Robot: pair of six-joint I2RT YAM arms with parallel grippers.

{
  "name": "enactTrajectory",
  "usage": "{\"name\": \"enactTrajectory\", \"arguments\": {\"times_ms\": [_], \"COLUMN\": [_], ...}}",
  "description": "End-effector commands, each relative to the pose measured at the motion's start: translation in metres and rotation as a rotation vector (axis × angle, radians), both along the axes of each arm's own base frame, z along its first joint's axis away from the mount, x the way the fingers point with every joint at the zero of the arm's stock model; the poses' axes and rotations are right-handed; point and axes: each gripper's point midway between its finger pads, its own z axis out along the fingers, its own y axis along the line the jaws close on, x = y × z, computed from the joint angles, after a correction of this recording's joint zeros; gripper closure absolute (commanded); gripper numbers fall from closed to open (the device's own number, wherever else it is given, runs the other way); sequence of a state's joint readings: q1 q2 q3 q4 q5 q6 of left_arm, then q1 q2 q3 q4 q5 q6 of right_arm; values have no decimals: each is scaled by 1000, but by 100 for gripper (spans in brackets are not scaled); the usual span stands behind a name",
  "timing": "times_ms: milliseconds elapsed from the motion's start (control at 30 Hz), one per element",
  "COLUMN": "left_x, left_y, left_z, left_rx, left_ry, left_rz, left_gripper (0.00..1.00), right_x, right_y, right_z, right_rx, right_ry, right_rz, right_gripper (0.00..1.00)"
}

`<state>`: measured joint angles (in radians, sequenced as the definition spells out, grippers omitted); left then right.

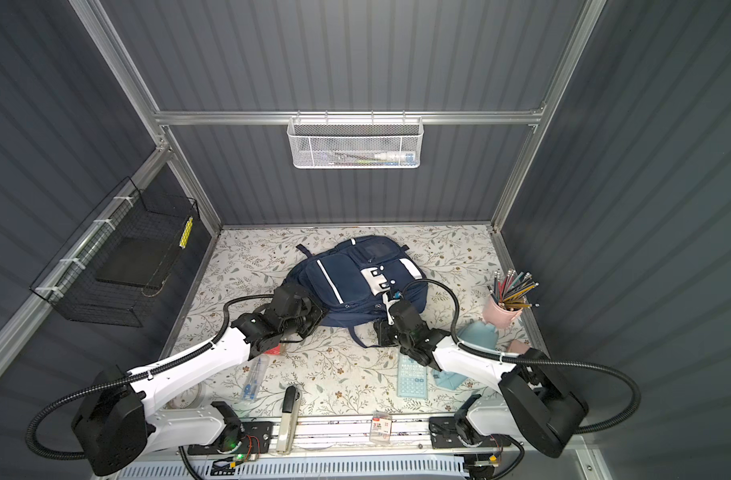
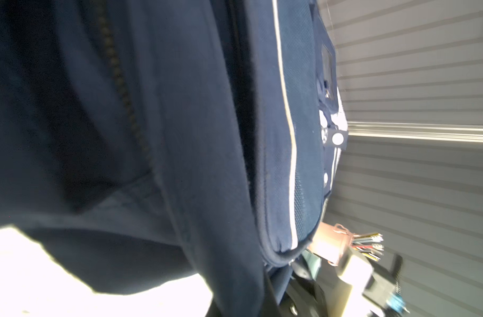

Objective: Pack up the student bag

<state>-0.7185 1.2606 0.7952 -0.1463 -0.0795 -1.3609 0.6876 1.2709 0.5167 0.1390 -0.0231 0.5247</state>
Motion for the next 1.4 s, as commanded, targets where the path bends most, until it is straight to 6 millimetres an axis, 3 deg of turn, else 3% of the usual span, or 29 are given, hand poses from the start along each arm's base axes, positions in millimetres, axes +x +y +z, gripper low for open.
{"name": "enactTrajectory", "arguments": {"times_ms": [0, 33, 100, 233, 300, 400, 500, 633, 700, 800, 900, 1000, 1167, 1367], "left_x": [17, 18, 21, 20, 21, 21, 16, 9, 6, 1, -8, -8, 8, 5], "left_y": [16, 24, 35, 40, 29, 0, -45, -97, -109, -120, -133, -145, -142, -146], "left_z": [20, 19, 19, 31, 43, 65, 79, 61, 52, 32, 14, -7, -13, -51], "left_rx": [23, 43, 70, 59, 9, -46, -36, 29, 63, 61, 58, 81, 115, 81], "left_ry": [-93, -95, -103, -147, -182, -249, -303, -252, -250, -207, -189, -160, -195, -91], "left_rz": [39, 52, 73, 83, 43, -60, -196, -345, -353, -336, -340, -354, -281, -243], "left_gripper": [56, 45, 37, 18, 0, 0, 0, 15, 16, 18, 18, 25, 37, 42], "right_x": [-8, -8, -8, 0, 8, 28, 51, 85, 100, 114, 123, 134, 125, 116], "right_y": [-6, -10, -20, -61, -70, -84, -94, -112, -118, -120, -104, -96, -106, -106], "right_z": [15, 25, 46, 77, 86, 87, 87, 68, 59, 40, 34, 27, 9, 0], "right_rx": [29, 39, 50, 20, 36, 38, 30, 80, 117, 104, 169, 168, 103, 100], "right_ry": [-8, -25, -71, -117, -93, -27, 2, 132, 185, 262, 276, 291, 339, 345], "right_rz": [-19, -34, -76, -268, -289, -325, -326, -345, -335, -325, -267, -251, -302, -293], "right_gripper": [48, 44, 35, 2, 1, 1, 1, 4, 9, 9, 9, 17, 37, 38]}}
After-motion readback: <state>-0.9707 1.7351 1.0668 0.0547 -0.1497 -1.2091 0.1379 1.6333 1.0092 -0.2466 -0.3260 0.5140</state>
